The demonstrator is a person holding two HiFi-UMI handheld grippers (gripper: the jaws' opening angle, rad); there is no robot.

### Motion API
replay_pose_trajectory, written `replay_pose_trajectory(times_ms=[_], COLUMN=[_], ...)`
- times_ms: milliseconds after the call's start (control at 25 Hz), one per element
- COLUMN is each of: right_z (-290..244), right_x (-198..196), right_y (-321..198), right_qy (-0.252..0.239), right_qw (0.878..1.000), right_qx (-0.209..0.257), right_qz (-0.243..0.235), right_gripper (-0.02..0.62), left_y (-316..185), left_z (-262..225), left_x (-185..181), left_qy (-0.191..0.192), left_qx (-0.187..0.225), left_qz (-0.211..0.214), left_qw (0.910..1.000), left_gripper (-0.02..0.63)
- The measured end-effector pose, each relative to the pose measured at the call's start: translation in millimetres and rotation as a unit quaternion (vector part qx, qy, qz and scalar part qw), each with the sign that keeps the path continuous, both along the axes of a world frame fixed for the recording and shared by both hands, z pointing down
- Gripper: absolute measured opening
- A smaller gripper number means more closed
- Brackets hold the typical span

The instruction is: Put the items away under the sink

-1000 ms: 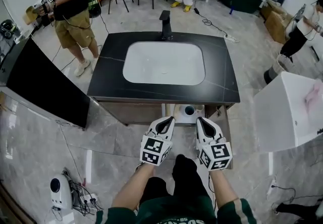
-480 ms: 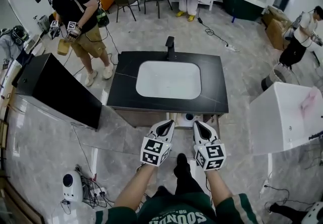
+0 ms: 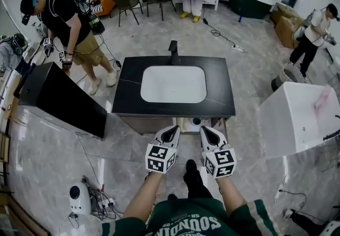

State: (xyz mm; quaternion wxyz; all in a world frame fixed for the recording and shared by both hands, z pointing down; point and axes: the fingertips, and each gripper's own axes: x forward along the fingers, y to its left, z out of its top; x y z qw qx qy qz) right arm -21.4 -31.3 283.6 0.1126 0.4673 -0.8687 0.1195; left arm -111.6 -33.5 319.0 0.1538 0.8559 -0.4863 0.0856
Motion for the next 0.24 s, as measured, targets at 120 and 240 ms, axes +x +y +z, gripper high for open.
replay_pose_trajectory(times_ms=[120,240], right_z=[-1,2], right_x=[8,13], right_y=[0,1], right_qy=[-0.001,-0.001], right_qw=[1.000,1.000], right_qx=[-0.001,-0.006], right_qz=[0.000,0.000], right_gripper=[0.041,0.040], left_y=[1,3], left_z=[-1,1], left_x=[9,15], left_qy=[0.000,-0.001], left_qx=[0.000,-0.002], left_qz=[0.003,0.007], left_qw=[1.0000,1.0000], left_gripper=[0.011,0.011])
